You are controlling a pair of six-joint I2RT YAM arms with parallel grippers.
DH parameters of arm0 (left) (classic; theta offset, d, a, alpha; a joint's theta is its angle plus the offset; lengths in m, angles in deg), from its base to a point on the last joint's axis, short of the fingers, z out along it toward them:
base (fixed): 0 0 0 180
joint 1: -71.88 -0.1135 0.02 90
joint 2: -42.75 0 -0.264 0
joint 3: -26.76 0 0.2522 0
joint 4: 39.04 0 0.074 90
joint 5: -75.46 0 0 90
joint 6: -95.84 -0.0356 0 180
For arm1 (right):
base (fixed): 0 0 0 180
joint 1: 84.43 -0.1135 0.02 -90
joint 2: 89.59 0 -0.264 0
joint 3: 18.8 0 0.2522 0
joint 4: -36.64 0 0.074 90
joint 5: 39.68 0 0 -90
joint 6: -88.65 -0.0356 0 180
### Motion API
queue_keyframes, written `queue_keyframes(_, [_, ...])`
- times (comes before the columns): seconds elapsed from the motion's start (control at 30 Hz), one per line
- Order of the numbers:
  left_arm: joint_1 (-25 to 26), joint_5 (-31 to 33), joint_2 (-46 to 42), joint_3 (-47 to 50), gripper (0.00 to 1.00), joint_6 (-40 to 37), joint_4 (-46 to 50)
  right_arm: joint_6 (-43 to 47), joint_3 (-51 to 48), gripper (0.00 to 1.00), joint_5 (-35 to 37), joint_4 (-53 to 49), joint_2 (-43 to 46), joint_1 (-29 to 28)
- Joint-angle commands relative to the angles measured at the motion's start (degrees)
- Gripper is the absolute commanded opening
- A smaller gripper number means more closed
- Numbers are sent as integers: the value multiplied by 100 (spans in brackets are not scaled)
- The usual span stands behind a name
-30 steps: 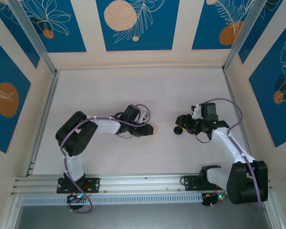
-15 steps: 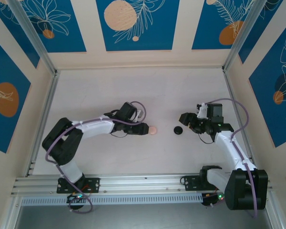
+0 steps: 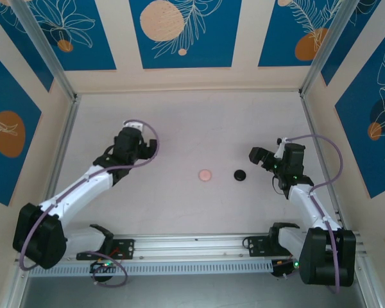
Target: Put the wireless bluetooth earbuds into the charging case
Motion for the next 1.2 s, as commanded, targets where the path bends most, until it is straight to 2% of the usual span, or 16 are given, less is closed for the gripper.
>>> queue_keyframes(0.0, [-181,1441,-260,880,100,-925,-1332,486,-218,99,516,790,12,64])
queue_keyframes(0.13, [-445,1507,-137,1760,100,-1240,-2982,751,-721,99,685,1630,-14,176])
queue_keyframes(0.23, [-571,1431,521,2133,100,-1520,-4172,949,-1090,99,564,2567,-174,299])
queue_keyframes(0.33, [-635,1150,1211,2226,100,-1720,-5103,1080,-1103,99,232,3077,-473,423])
queue_keyframes(0.4, [-678,933,1528,2037,100,-2100,-5196,1157,-1009,99,15,3321,-764,475])
queue_keyframes(0.47, [-764,779,1959,2194,100,-2497,-6163,1191,-935,99,-163,3705,-1097,496])
queue_keyframes(0.5, [-812,1085,2107,2254,100,-2424,-6569,1174,-913,99,-242,3999,-1311,496])
queue_keyframes(0.53, [-863,1072,2024,2326,100,-2239,-6572,1130,-842,99,-323,4163,-1496,507])
queue_keyframes(0.6, [-1163,427,1841,2747,100,-1951,-6950,1122,-452,99,-758,3822,-1823,572])
queue_keyframes(0.67, [-1419,-246,1886,3167,100,-1746,-7628,1113,-494,99,-772,4052,-1896,442])
queue_keyframes(0.7, [-1574,-696,2074,3314,100,-1688,-7934,1119,-710,99,-543,4613,-2085,302])
queue_keyframes(0.73, [-1622,-778,2426,3297,100,-1761,-8410,1186,-893,99,-375,5349,-2450,157])
queue_keyframes(0.77, [-1619,-648,2563,3191,100,-1804,-8617,1245,-797,99,-433,5592,-2781,65])
queue_keyframes(0.83, [-1703,-599,1970,2809,100,-1460,-6843,1536,-193,99,-116,4337,-2829,-193])
queue_keyframes(0.9, [-2108,-1109,2147,2302,100,-1208,-6147,1675,-244,99,-78,4522,-2893,-337])
queue_keyframes(1.17, [-2189,-1220,2080,2478,100,-1152,-6370,1700,-248,99,206,4549,-2915,-431])
